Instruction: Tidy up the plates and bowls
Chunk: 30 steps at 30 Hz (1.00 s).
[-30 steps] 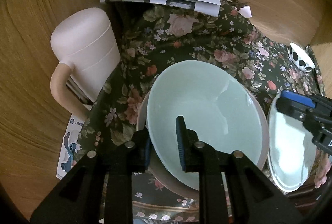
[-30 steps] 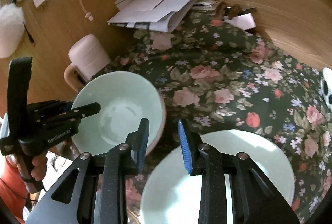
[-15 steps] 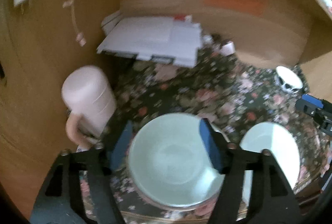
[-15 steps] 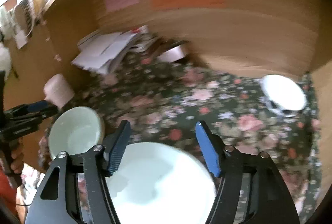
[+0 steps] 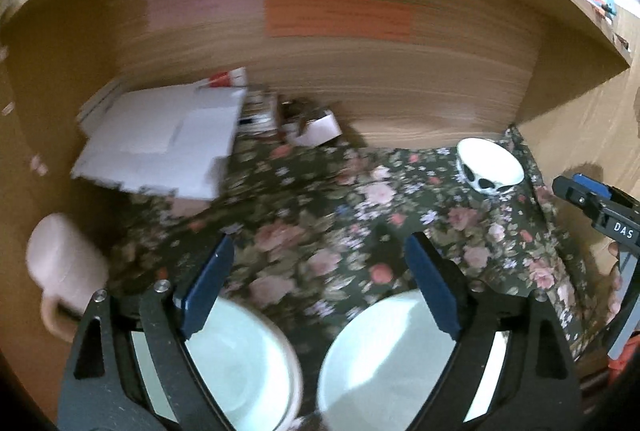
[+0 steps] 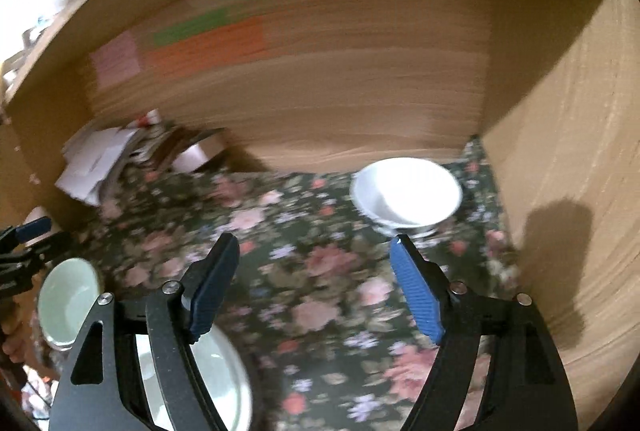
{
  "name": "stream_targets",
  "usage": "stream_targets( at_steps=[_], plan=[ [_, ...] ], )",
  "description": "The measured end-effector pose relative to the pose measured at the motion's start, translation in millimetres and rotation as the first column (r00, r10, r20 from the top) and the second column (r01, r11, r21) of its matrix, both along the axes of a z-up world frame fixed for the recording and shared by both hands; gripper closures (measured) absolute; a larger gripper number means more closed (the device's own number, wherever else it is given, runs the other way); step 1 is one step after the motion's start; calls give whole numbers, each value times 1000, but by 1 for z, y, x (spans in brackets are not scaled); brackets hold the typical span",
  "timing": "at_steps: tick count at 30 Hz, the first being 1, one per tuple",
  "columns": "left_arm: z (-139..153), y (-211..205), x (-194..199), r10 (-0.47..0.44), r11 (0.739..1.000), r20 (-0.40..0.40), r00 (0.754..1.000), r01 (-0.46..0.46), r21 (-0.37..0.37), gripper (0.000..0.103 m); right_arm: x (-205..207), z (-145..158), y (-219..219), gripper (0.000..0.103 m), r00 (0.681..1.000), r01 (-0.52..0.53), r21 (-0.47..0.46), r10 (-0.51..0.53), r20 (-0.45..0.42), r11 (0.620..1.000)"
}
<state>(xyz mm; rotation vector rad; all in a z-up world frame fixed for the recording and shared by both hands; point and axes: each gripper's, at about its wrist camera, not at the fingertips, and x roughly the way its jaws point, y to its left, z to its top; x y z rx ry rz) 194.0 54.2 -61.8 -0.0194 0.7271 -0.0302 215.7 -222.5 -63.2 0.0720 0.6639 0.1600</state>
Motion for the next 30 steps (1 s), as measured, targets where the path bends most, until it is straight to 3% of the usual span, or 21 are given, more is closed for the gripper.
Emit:
stream_targets(
  at_steps=[8,19,24,30],
  plan=[
    [-6,-53,61,-75,997,-45,996,76,25,12,35,-17,-40,28,995,98,-2,-98,-33,995],
    [-31,-94,132,-138,986,-134,981,149,76,12,109,-74,-84,29,962,230,-12,-229,-150,973],
    [-44,-106,153,-152,980,-149,977,169,108,12,131,-96,-99,53,945,242,32,-229,-233,970],
    [-56,-111,167,-168,978,-175,970,186,90,12,141,-108,-101,62,944,231,18,-219,-246,973]
  ],
)
